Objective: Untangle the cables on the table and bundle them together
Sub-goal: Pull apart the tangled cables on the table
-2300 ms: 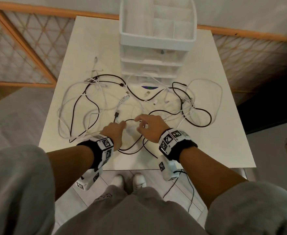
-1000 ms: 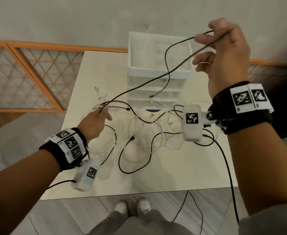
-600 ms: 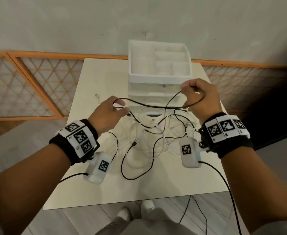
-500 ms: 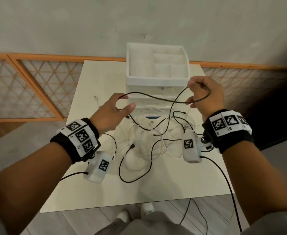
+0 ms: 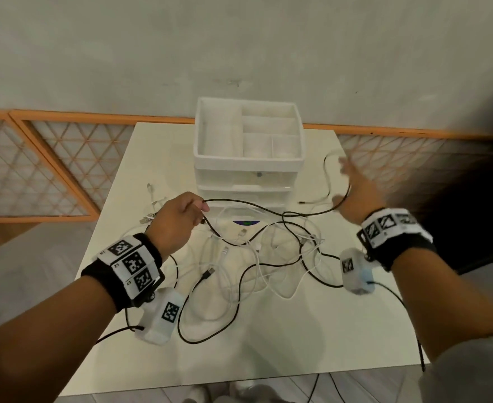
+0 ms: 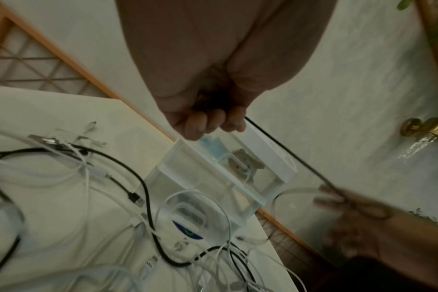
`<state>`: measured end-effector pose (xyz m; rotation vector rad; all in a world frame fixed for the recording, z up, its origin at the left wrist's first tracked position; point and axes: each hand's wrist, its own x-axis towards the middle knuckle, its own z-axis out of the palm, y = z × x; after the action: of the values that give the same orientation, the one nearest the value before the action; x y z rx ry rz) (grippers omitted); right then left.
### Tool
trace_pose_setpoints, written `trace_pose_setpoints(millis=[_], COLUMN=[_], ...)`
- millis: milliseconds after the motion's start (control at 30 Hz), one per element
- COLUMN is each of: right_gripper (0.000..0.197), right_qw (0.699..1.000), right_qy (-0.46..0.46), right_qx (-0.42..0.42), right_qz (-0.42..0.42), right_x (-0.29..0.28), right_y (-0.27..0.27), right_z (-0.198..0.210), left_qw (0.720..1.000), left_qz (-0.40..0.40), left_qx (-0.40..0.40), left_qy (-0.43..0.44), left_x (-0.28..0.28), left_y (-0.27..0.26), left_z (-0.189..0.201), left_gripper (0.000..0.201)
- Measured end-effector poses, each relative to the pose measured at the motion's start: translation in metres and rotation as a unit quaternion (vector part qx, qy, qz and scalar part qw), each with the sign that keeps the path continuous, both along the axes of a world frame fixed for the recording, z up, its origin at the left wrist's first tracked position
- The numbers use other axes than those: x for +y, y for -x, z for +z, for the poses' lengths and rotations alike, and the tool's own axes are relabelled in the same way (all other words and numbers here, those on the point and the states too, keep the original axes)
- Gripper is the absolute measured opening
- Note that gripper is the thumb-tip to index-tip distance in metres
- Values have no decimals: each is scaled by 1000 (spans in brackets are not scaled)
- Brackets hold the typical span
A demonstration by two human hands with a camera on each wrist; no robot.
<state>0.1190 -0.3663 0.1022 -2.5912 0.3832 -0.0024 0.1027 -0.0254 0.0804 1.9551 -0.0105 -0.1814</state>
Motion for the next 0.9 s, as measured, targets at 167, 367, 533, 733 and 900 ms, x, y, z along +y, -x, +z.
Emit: trace_pose_setpoints(millis=[167,367,533,733,900], right_gripper=[76,16,9,84,44], right_qw=[997,969,999,997,909], right_qy=[-61,-73,-11,-28,-8], right_qx=[37,95,32,-48,118], right_qz=[34,214,-26,50,401], right_x=[47,111,33,92,176], right_y=[36,50,28,76,138], right_z=[-24,-34,-47,-74,-123], left_qw=[999,988,986,974,981], left_qz=[-53,-136,-124,-37,3], left_qx=[-10,-73,-42,73,91], left_qy=[-7,-22,-104,-211,-170], left_x=[-18,-42,7,28,23], left_y=[2,18,25,45,52], left_z=[9,39,35,-14,-21], left_gripper=[23,26,24,18,16])
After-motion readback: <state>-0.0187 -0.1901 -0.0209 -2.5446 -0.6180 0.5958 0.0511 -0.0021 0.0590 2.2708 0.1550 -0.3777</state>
